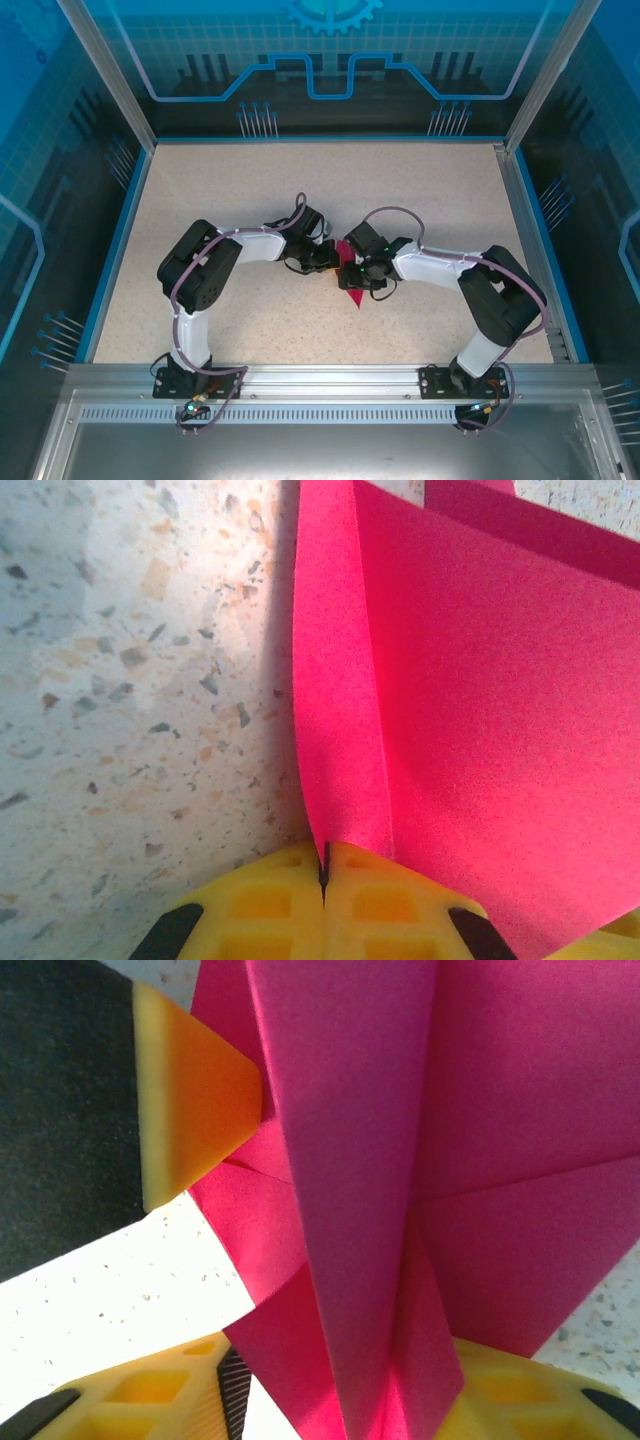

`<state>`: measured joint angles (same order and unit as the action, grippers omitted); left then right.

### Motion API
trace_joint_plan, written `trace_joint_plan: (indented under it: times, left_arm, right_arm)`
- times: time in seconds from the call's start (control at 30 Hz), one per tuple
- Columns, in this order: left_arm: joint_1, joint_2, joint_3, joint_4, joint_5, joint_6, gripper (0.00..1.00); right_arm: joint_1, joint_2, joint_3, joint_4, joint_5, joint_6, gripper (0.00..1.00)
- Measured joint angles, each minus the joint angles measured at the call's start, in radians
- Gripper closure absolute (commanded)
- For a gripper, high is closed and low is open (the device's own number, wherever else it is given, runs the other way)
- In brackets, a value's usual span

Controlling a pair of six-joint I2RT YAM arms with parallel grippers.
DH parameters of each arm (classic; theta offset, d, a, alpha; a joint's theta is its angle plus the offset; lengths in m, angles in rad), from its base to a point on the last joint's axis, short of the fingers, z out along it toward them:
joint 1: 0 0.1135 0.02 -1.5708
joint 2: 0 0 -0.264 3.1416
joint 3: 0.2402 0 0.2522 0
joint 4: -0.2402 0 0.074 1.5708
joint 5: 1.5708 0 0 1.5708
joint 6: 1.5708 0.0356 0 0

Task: Fold a paper plane with a square sheet of paper (pick it up from the middle)
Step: Move a paper plane to the center of the table.

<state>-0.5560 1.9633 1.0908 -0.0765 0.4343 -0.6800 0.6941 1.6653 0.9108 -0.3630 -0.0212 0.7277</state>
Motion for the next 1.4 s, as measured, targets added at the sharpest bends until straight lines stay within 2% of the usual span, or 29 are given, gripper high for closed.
trace_joint_plan:
  times: [0.2, 0.43, 0.53, 0.6, 0.97, 1.03, 1.13, 1.3, 1.4]
  left_arm:
    - [0.0, 0.0, 0.0, -0.001, 0.0, 0.0, 0.99]
    - [0.0, -0.006, 0.006, -0.031, -0.02, 0.0, 0.84]
    - [0.0, -0.028, 0.006, -0.067, -0.048, 0.0, 0.76]
    - [0.001, -0.052, 0.006, -0.093, -0.074, -0.001, 0.75]
    - [0.02, -0.224, -0.002, -0.208, -0.283, -0.031, 0.51]
    - [0.028, -0.243, -0.017, -0.224, -0.32, -0.048, 0.5]
    - [0.044, -0.271, -0.05, -0.243, -0.373, -0.069, 0.41]
    - [0.068, -0.318, -0.099, -0.275, -0.439, -0.101, 0.24]
    - [0.072, -0.352, -0.112, -0.29, -0.483, -0.103, 0.11]
  right_arm:
    - [0.0, 0.003, 0.008, -0.005, 0.03, 0.02, 0.72]
    - [0.0, 0.003, 0.015, -0.023, 0.067, 0.037, 0.81]
    - [0.002, 0.009, 0.025, -0.042, 0.084, 0.04, 0.82]
    - [0.006, 0.018, 0.037, -0.054, 0.098, 0.04, 0.82]
    - [0.046, 0.095, 0.111, -0.107, 0.138, 0.04, 0.8]
    - [0.048, 0.106, 0.12, -0.116, 0.145, 0.041, 0.8]
    - [0.05, 0.116, 0.137, -0.132, 0.155, 0.044, 0.8]
    - [0.053, 0.129, 0.156, -0.16, 0.175, 0.057, 0.88]
    - [0.054, 0.13, 0.172, -0.185, 0.19, 0.066, 0.89]
